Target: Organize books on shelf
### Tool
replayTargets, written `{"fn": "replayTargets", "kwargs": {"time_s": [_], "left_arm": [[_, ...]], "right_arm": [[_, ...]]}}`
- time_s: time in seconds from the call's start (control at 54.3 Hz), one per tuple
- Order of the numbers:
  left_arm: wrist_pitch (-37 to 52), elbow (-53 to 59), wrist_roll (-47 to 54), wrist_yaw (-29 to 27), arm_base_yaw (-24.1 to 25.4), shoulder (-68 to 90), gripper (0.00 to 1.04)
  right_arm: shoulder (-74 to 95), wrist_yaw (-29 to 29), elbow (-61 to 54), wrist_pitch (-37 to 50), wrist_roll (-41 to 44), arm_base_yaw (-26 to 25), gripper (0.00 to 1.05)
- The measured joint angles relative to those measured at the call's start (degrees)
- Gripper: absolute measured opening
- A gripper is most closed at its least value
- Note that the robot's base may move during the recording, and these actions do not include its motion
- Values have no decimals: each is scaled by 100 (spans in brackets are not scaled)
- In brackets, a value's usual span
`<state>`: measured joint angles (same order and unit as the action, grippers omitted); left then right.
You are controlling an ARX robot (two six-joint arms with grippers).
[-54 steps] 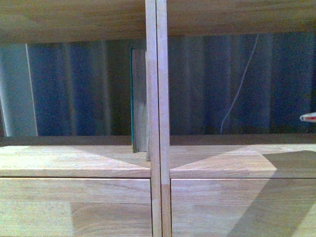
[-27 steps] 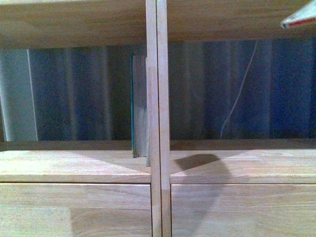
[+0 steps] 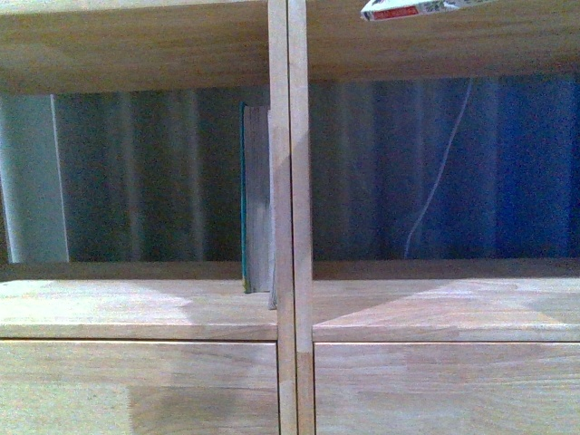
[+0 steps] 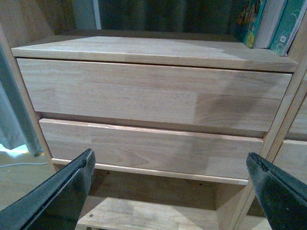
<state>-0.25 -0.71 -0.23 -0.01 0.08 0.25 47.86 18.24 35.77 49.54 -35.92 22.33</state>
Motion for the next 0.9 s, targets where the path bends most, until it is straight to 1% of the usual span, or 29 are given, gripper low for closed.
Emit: {"fn": "replayTargets", "kwargs": {"time_s": [0.129,0.147,0.203,0.221,0.24,0.258,0.276,0.295,0.332,0.498,0.608,0.756,0.903], "left_arm": [[-2,0,0,9,2,2,97],[-22,-4,-37,107,20,20,97],[-649,-254,-306,1340,398,376,97],[-951,-396,-455,1952,610,656,97],[-1143,-483,-575,2448,761,890,97],[-1261,-525,-656,2813,852,1075,97],[-1314,-540,-730,3051,894,1200,97],[-1360,-542,-800,3545,909,1392,97],[-1360,-553,-848,3932,894,1539,97],[-940,-857,-1038,4288,966,2105,97],[-356,-1226,-1235,4535,1023,2726,97],[608,-1991,-1685,4588,1001,3779,97],[1567,-2990,-2474,4457,800,4892,97]], "right_arm": [[70,-22,-59,28,20,13,7],[77,-24,-63,28,20,13,7],[92,-24,-72,28,20,9,7],[94,-24,-72,31,20,7,7],[98,-28,-72,33,20,4,7],[98,-31,-72,35,20,4,7],[96,-57,-72,48,22,9,7],[96,-74,-72,61,22,4,7],[96,-70,-74,76,20,-17,7],[94,-81,-153,83,0,-125,7],[94,-96,-179,83,-4,-149,7],[101,-90,-179,98,-4,-157,7],[219,-63,-166,164,-37,-146,7]]}}
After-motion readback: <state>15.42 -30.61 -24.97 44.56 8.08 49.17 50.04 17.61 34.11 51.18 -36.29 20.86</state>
